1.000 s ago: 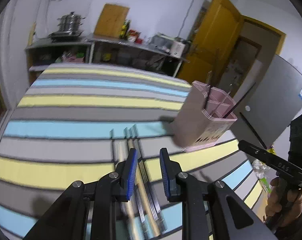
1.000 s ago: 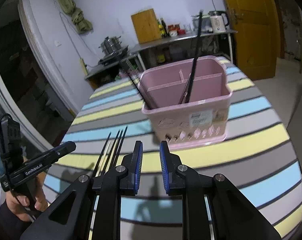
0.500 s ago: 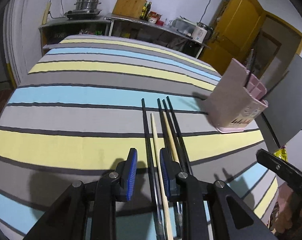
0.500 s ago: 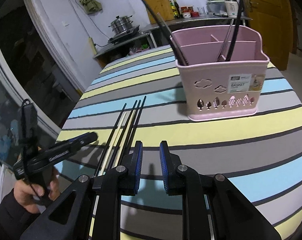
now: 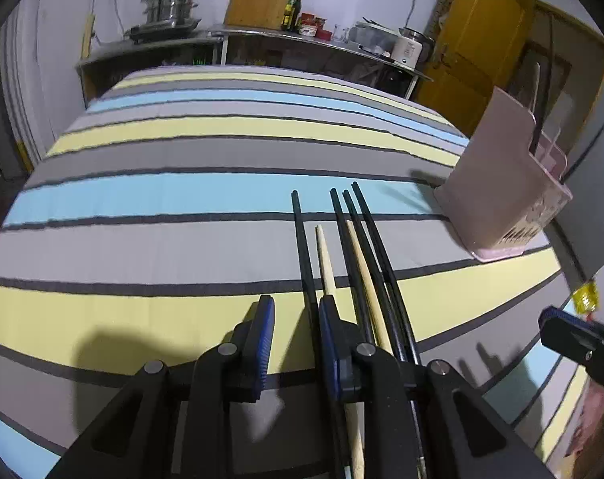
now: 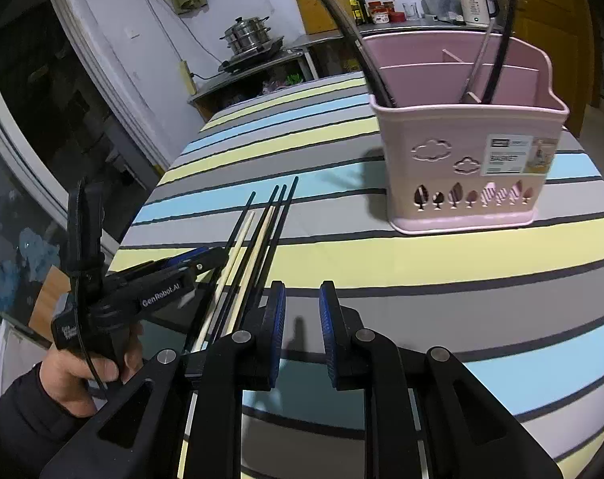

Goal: Organize utensils
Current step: 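Move both tools back down to the remaining chopsticks, then grasp a black chopstick with the left tool while the right tool grasps another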

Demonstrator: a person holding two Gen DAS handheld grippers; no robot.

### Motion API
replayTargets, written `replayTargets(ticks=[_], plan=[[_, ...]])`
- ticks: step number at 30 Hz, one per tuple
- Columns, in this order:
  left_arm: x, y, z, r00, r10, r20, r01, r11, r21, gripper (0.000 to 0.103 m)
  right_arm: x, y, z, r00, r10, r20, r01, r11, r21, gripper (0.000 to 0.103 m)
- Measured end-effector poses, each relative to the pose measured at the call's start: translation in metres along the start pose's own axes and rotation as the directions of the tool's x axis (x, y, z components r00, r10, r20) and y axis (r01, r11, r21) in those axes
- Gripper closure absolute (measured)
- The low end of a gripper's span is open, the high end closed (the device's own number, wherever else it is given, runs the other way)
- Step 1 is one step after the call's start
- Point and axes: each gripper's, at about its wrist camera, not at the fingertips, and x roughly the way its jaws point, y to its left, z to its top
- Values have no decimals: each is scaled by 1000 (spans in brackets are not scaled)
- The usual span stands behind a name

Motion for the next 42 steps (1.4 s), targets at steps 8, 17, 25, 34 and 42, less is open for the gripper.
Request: replayTargets(ticks=[8,17,25,34,42], plan=[[-7,14,-3,999,33,10,-33,999,-14,84,33,14,6,999,4,-47,-5,1000,-21,85],[-18,40,-10,1000,1,11,0,997,-82,86,87,29,23,994,-23,-104,21,999,-28,85],[-18,43,-11,1000,-24,9,25,995,-95,86,106,30,34,990,-69,-120,66,997,-28,85],[-12,47,0,999,-42,-30,37,990,-134,86,103,25,36,983,-120,-137,117,993,-27,86],[-3,40,9,999,0,-39,-4,995,-97,86,111,34,42,971,-195,-140,184,979,-90,92]])
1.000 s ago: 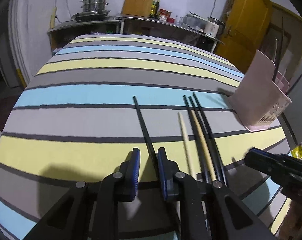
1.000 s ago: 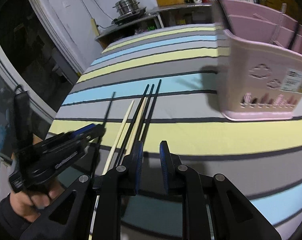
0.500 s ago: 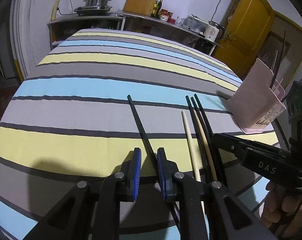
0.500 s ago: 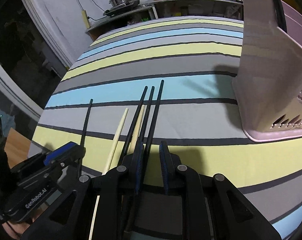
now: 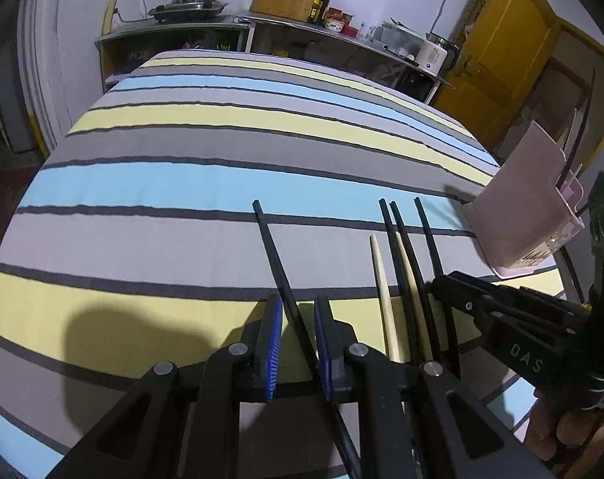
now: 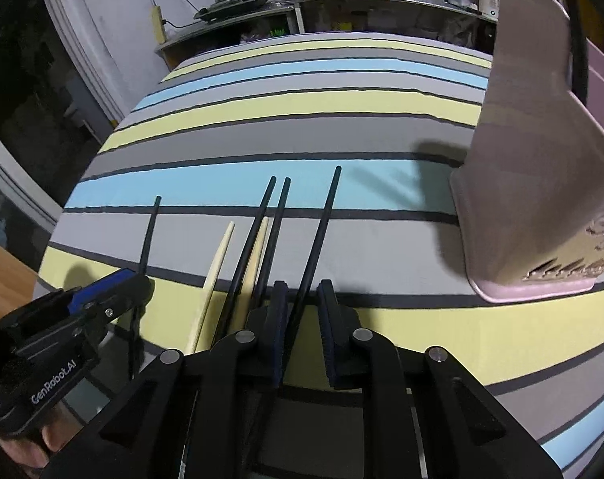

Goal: Organize utensils
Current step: 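Grasp a black chopstick with the left tool while the right tool grasps another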

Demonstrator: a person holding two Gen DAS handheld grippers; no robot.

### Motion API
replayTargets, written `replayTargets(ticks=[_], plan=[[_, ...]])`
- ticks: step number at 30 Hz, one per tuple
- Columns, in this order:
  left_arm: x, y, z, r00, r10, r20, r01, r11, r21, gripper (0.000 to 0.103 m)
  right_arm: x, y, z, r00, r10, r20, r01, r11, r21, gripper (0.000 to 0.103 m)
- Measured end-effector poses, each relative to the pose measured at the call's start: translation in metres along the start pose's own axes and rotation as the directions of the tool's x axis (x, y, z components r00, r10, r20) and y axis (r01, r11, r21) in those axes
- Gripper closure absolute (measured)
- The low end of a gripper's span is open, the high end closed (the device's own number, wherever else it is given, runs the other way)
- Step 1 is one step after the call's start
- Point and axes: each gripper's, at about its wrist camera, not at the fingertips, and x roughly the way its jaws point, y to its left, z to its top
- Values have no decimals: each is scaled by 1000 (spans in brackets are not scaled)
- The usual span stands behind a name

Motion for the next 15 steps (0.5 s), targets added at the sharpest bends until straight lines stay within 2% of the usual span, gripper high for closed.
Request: replayTargets(ticks=[5,9,15], plan=[[4,-4,3,999,36,2,-36,999,32,94,0,0,2,1000,-16,1,16,1000,-18,94],[4,-3,7,999,36,-13,-35,999,29,96,-3,-5,2,1000,27,-11,-27,1000,6,97],[-8,-7,7,1000,13,-5,-12,999,40,98,-22,-7,-2,997,74,25,-74,997,9,97]])
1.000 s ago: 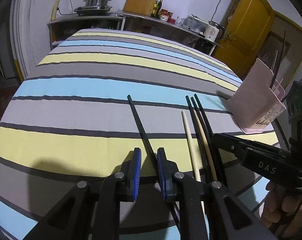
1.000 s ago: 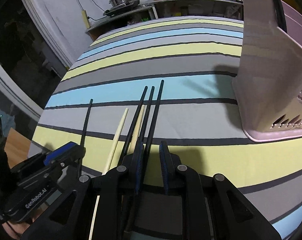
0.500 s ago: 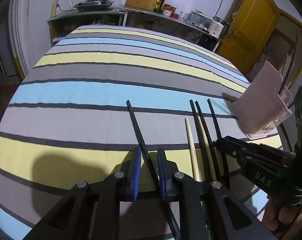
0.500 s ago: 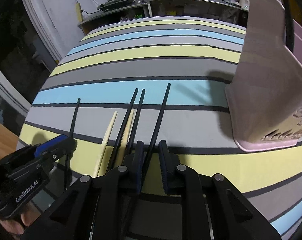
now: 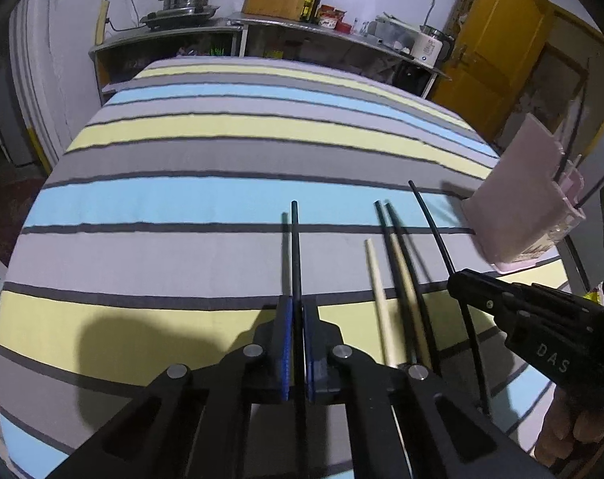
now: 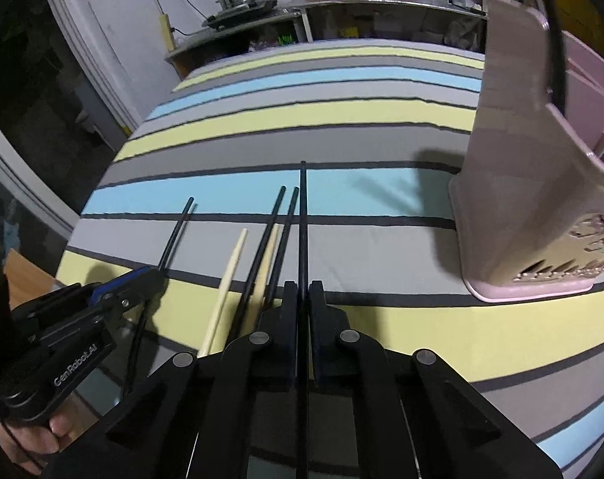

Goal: Organize utensils
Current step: 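Grasp a black chopstick with the left tool while the right tool grasps another, then lift the black chopsticks and carry both tools over the pink basket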

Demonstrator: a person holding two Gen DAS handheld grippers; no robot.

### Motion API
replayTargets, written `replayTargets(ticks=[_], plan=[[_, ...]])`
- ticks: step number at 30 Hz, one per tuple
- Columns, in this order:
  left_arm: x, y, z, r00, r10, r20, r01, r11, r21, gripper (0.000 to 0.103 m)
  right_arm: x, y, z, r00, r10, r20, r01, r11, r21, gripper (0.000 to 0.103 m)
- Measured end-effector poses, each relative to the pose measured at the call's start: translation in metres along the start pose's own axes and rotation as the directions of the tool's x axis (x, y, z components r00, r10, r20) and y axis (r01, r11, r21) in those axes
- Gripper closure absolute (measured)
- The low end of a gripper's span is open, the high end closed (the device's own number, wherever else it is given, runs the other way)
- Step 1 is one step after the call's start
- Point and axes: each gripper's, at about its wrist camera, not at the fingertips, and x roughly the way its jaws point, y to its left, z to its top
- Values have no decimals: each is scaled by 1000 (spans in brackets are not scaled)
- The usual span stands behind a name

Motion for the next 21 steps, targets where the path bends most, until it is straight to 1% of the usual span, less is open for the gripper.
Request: replayTargets(ticks=[3,8,12,21], plan=[[-15,-5,3,1000,-12,24,11,1000,22,98,-14,2,0,1000,16,27,-16,1000,-10,97],[-50,-14,11,996,-35,88,30,998,54,98,-44,5,0,996,41,82,-40,999,-16,97],[-82,-19,19,988,-61,145,51,996,76,98,-71,5,0,989,59,133,-57,998,-14,97],[-140,-35,26,966,-100,238,73,990,121,98,-127,-3,-1,967,77,242,-79,997,0,97]])
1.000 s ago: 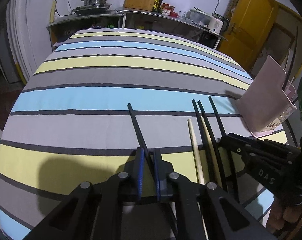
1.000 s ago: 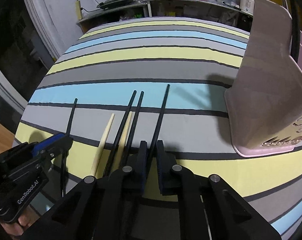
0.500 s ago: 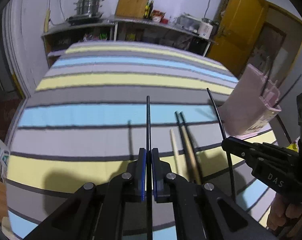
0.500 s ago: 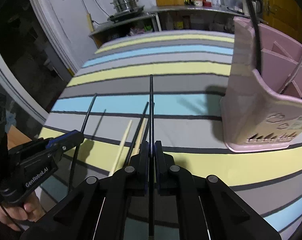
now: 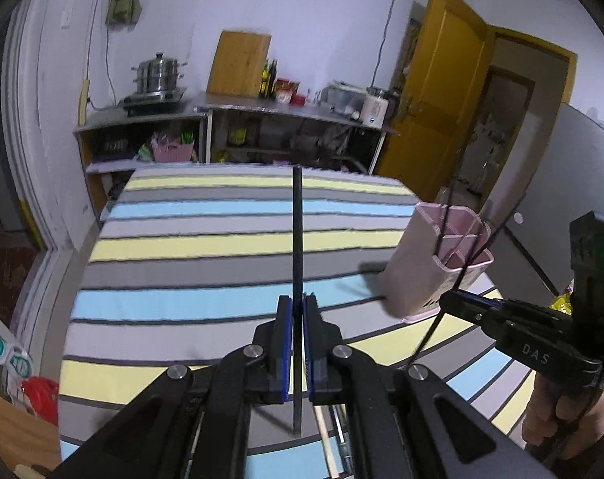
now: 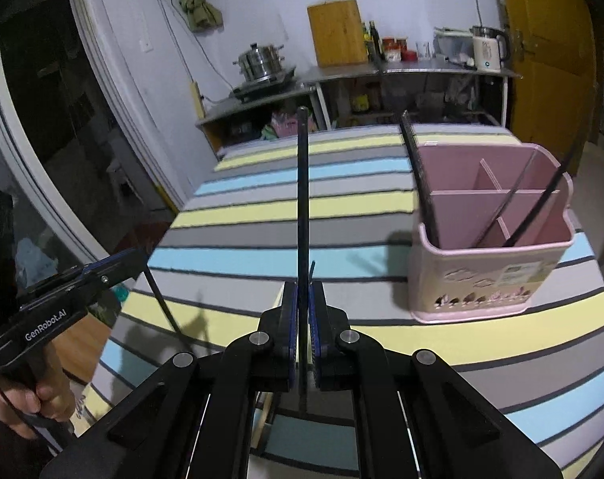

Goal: Organize utensils
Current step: 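Lift the black chopsticks and carry both tools over the pink basket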

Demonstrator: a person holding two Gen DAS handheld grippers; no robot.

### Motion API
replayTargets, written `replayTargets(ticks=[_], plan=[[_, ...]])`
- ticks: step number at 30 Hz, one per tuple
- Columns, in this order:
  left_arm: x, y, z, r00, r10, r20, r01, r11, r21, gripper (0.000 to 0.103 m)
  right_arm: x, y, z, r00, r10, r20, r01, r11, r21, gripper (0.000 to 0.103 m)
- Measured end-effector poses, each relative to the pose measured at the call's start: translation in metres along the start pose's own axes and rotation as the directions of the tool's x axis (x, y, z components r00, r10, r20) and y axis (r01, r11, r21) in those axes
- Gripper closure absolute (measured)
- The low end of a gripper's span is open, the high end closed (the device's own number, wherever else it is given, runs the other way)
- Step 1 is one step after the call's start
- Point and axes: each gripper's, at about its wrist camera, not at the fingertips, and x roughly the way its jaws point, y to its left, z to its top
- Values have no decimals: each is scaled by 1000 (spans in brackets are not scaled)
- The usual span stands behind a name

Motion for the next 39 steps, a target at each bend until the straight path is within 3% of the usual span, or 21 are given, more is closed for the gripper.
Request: replayTargets(ticks=[15,28,32,39], plan=[[-16,-24,11,997,-78,14,78,997,7,98,-35,-19,1,998,-9,65,7,999,40,97],[21,-63,8,982,-179,-58,180,984,7,98,-58,-58,-8,994,-66,82,56,992,111,97],[32,-77,17,974,-216,-66,217,976,7,98,-67,-70,-4,992,-85,97,73,989,128,97],[32,-102,56,965,-263,-13,263,964,30,98,-92,-85,22,978,-119,171,96,986,137,97]])
